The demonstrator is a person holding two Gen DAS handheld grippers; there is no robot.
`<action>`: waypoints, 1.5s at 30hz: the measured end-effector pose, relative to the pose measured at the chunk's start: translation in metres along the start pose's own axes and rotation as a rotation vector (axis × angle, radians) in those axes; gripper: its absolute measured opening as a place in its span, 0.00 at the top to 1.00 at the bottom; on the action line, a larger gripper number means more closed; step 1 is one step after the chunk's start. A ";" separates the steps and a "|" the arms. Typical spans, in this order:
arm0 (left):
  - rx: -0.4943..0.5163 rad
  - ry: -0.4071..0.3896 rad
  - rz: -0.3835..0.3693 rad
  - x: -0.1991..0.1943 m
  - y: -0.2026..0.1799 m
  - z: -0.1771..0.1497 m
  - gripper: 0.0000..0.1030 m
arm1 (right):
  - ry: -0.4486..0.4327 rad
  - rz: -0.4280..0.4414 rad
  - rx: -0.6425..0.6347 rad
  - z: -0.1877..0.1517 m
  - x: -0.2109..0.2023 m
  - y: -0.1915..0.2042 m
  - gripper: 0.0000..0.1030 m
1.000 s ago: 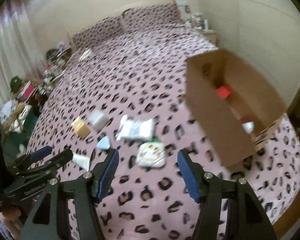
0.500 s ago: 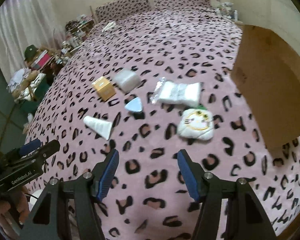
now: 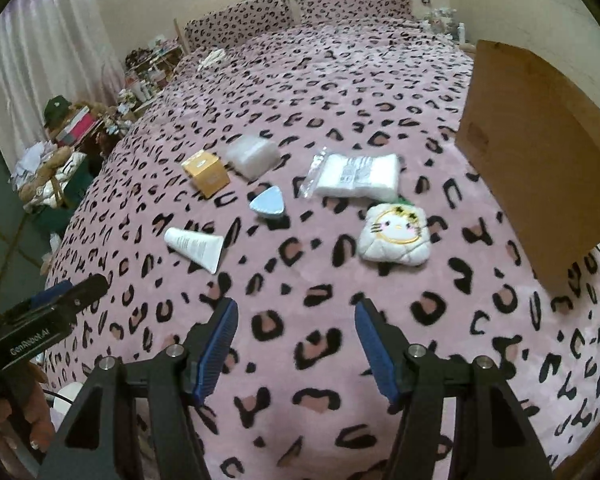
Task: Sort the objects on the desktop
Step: 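Move both open tools back over the remaining items on the bed, then grasp the white tube with the left tool while the right tool grasps the pineapple plush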
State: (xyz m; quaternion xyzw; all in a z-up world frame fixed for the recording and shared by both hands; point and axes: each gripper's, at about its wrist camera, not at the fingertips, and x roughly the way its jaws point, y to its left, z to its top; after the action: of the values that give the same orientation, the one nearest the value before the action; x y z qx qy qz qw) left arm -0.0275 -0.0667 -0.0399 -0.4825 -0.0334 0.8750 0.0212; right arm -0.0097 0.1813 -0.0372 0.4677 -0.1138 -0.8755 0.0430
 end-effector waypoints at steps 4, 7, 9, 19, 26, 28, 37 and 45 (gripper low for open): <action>-0.014 0.017 -0.004 0.011 -0.003 0.007 0.19 | -0.008 -0.024 0.005 0.003 0.001 -0.007 0.39; -0.031 0.034 -0.001 0.023 -0.004 0.016 0.19 | -0.007 -0.032 0.018 0.005 0.005 -0.015 0.39; -0.036 0.038 0.005 0.031 -0.004 0.022 0.19 | -0.007 -0.038 0.018 0.006 0.009 -0.018 0.39; -0.114 0.146 0.020 0.101 -0.003 0.034 0.19 | 0.006 -0.097 0.154 0.011 0.041 -0.077 0.39; -0.226 0.197 0.041 0.138 0.004 0.036 0.19 | 0.007 -0.080 0.213 0.026 0.066 -0.097 0.39; -0.257 0.207 0.034 0.147 0.003 0.038 0.19 | 0.007 -0.083 0.212 0.031 0.073 -0.099 0.39; -0.326 0.250 0.016 0.185 -0.011 0.049 0.19 | 0.033 -0.040 0.246 0.049 0.110 -0.108 0.39; -0.314 0.224 0.035 0.198 -0.022 0.049 0.26 | 0.087 0.006 0.267 0.041 0.145 -0.103 0.39</action>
State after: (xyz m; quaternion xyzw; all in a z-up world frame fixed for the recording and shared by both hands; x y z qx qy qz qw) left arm -0.1746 -0.0331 -0.1790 -0.5749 -0.1587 0.8000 -0.0658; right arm -0.1217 0.2618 -0.1575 0.5063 -0.2288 -0.8314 -0.0119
